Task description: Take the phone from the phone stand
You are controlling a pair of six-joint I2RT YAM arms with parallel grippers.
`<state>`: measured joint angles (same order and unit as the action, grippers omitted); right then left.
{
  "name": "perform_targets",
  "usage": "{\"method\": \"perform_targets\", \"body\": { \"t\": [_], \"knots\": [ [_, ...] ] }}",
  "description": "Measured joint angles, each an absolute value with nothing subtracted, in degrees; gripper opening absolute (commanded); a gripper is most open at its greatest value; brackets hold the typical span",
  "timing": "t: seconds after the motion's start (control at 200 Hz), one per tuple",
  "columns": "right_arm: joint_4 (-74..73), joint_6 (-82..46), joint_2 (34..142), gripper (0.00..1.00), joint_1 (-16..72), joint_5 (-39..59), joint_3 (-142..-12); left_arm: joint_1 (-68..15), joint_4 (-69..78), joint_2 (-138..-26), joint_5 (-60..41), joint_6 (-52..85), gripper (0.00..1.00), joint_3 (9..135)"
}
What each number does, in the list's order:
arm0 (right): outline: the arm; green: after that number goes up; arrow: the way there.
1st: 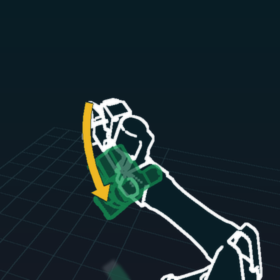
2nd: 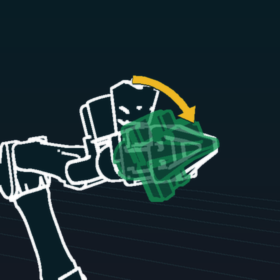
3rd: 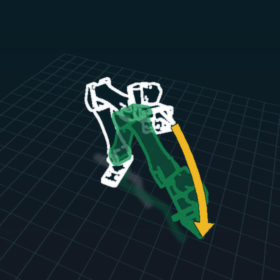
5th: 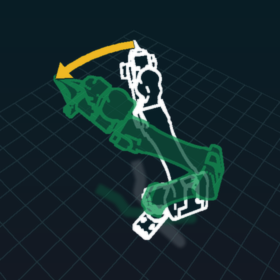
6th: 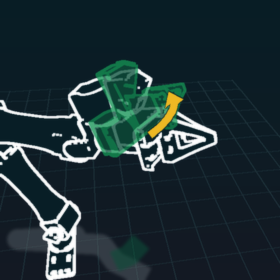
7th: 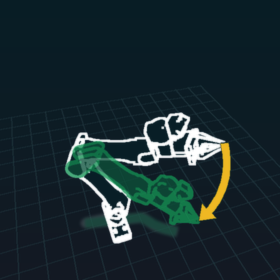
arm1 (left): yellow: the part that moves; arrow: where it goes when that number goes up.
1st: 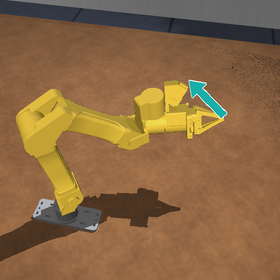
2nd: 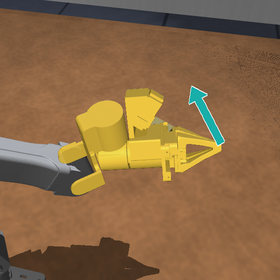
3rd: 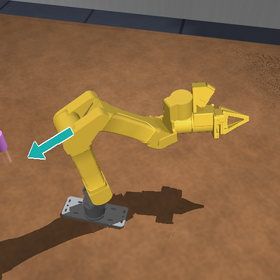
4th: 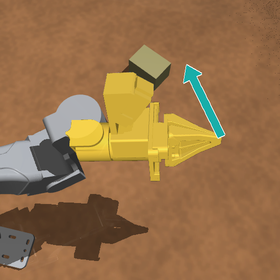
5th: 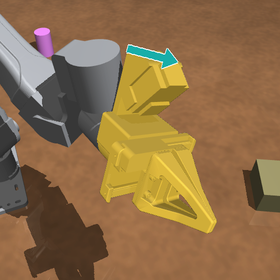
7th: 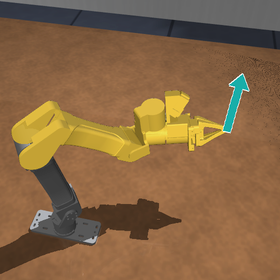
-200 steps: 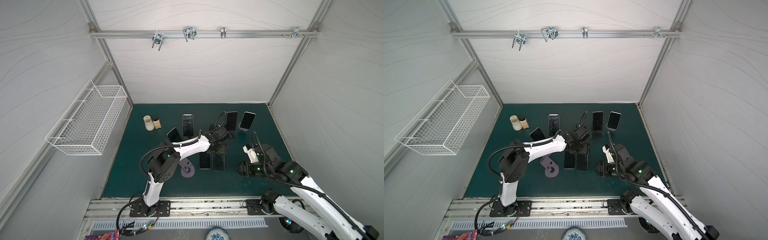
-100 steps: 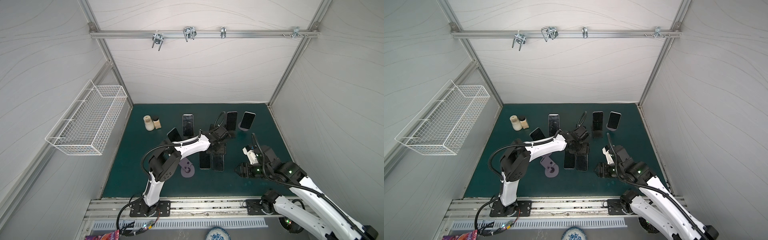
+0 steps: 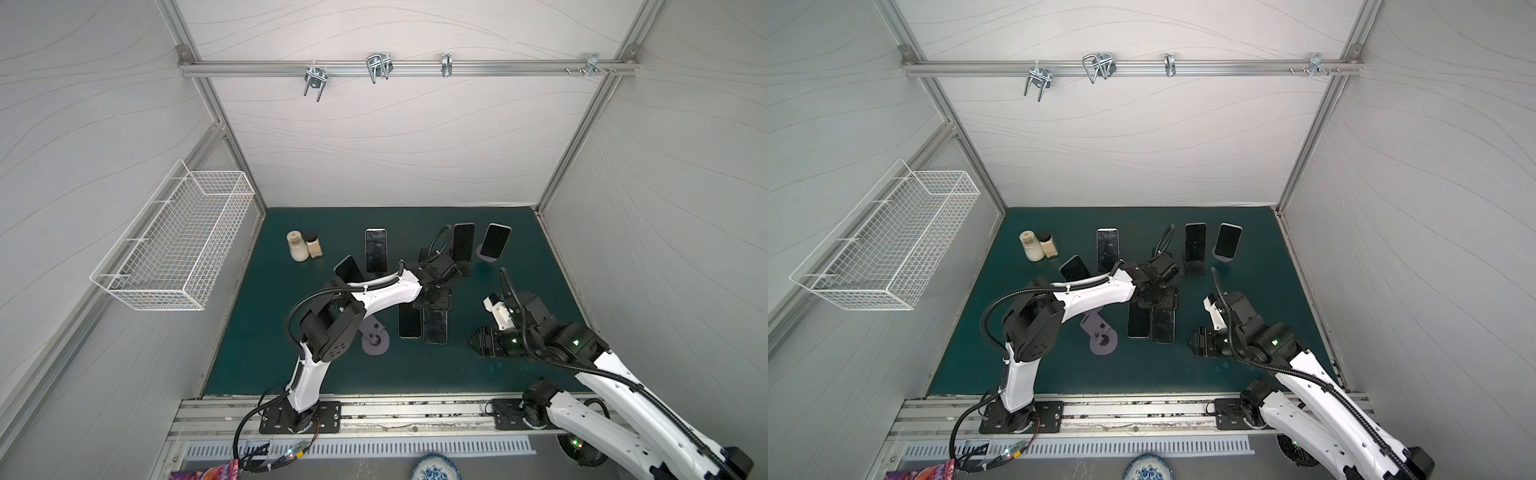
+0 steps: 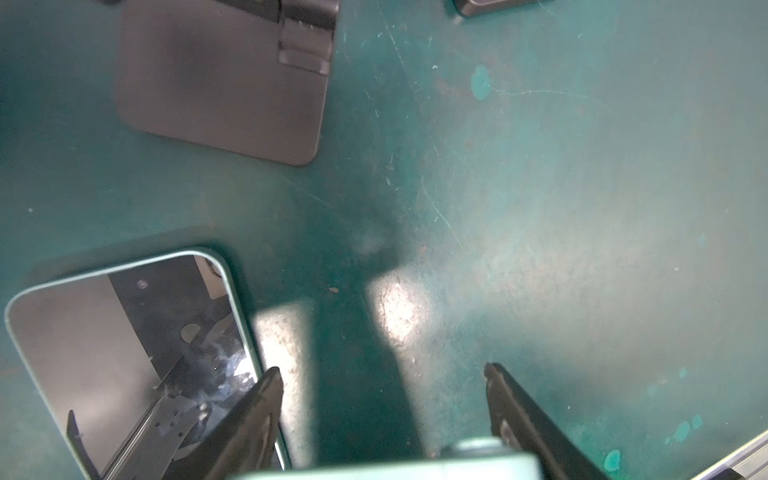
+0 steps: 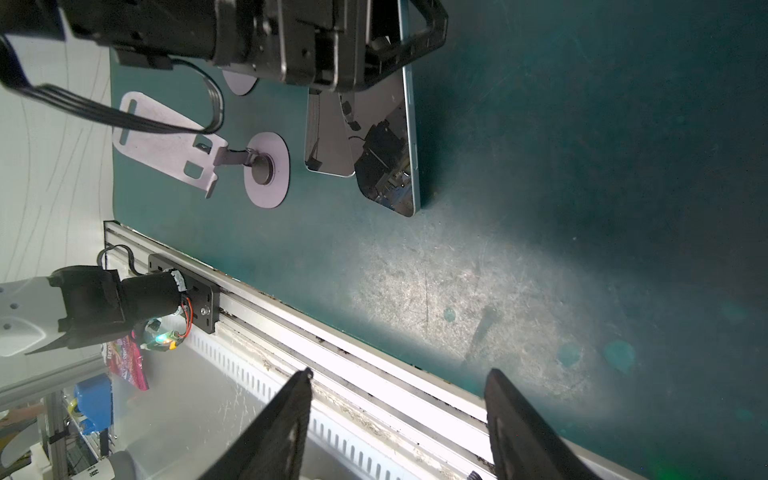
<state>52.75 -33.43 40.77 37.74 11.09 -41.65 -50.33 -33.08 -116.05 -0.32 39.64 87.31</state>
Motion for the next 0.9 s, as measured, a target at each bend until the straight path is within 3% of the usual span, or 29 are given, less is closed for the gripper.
{"method": "perform_targets", "body": {
  "t": [0.895],
  "knots": [
    [52.73, -34.26, 40.05, 0.67, 37.74, 11.00, -41.65, -48.42, -33.15, -119.13, -2.55, 39.68, 0.41, 88.92]
  ]
}}
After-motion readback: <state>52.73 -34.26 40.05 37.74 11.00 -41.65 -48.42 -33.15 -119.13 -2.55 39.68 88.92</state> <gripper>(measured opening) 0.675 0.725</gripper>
